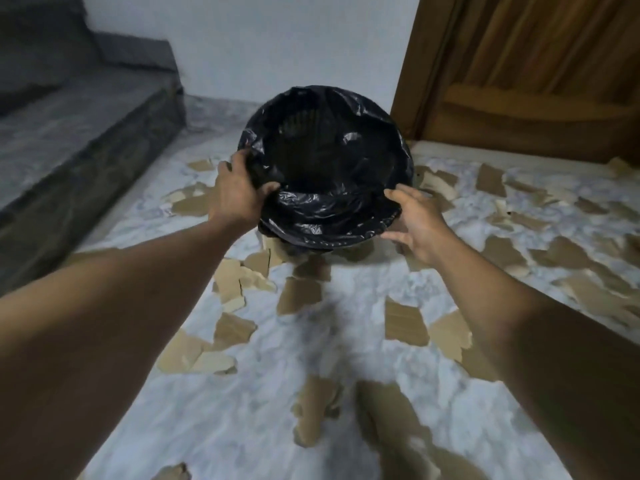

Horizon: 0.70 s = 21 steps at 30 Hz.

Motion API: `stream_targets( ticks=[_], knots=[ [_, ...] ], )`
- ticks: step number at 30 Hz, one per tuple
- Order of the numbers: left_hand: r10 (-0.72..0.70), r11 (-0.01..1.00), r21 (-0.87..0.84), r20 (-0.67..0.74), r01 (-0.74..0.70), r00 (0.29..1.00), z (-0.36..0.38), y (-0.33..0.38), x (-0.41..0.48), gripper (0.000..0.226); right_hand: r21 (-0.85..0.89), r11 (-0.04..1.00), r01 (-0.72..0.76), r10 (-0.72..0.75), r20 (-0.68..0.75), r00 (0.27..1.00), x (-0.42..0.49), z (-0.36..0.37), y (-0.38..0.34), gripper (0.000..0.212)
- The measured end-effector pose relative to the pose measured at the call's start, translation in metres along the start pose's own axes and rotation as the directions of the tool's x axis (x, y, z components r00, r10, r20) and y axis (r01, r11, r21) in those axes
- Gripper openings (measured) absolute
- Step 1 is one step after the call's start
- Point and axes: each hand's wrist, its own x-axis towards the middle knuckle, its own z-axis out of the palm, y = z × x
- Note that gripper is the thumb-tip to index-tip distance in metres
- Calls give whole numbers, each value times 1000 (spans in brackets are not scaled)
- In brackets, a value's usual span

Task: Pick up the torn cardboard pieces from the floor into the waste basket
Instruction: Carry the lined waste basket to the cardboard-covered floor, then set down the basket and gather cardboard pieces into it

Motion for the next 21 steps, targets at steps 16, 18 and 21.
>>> stream_targets(
  ticks=[16, 18, 21],
  knots=[
    [106, 986, -161, 337, -53, 935, -37, 48, -30, 39, 94, 992, 79, -82, 27, 996, -57, 36, -15, 22],
    [114, 993, -68, 361, -96, 926, -42, 47, -55, 42, 46, 997, 64, -65, 15, 998, -76, 35, 2, 29],
    [101, 993, 10, 435, -117, 895, -36, 39, -104, 46, -121, 992, 17, -20, -23, 1000, -100, 28, 49, 42]
  ],
)
